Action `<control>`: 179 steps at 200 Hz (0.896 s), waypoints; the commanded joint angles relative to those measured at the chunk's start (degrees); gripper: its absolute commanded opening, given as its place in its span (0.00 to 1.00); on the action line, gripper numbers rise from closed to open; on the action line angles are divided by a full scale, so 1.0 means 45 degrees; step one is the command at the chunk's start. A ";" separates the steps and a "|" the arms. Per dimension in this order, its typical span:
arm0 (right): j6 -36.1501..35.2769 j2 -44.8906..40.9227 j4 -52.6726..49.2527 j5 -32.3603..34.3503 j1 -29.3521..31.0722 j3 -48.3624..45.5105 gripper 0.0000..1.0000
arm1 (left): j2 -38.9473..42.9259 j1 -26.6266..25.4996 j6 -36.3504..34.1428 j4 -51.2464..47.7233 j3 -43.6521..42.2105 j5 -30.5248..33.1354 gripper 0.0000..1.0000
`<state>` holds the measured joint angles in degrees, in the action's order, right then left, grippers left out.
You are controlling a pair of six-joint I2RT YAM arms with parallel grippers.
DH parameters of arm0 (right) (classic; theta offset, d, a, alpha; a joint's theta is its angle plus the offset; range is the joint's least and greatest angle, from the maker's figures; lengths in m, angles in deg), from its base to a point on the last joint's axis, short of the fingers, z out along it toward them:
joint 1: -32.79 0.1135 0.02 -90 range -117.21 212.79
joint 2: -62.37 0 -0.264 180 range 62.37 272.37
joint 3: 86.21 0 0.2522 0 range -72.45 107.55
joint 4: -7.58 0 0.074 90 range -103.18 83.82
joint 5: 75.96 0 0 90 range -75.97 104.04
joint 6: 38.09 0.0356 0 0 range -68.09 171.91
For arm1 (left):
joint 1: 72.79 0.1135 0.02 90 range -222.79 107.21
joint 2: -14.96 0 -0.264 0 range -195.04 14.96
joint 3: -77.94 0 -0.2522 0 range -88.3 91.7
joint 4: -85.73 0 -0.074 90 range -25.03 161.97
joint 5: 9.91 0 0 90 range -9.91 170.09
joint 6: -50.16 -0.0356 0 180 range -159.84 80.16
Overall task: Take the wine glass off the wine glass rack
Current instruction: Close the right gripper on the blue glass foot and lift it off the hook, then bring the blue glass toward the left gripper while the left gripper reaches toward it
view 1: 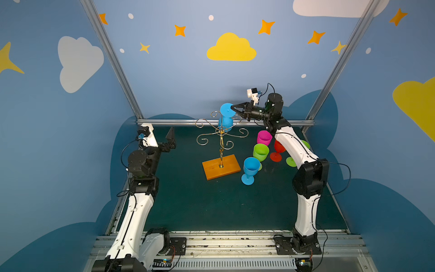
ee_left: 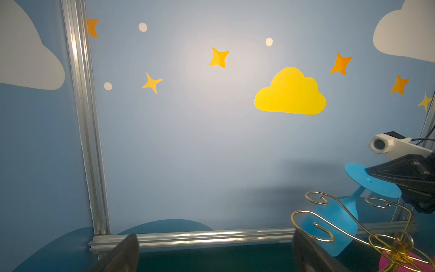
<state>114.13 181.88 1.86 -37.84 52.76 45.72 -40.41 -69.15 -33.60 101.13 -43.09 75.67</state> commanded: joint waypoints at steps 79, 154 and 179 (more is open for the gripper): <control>-0.1126 -0.2503 0.0392 0.0760 -0.1295 -0.0735 0.00 | 0.0714 0.0031 0.0567 -0.0873 0.0589 -0.0460 0.99; -0.5141 -0.7592 -0.2406 0.1957 -0.1318 -0.4173 0.00 | 0.0229 -0.0241 0.4576 -0.1185 0.2818 -0.5178 0.88; -0.6326 -0.9155 -0.3139 0.2529 -0.1001 -0.5187 0.00 | -0.0524 -0.0709 0.5773 -0.0980 0.3972 -0.7480 0.82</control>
<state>93.78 145.64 -7.54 -29.60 46.97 25.83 -40.04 -70.64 -15.72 95.60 -29.47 54.90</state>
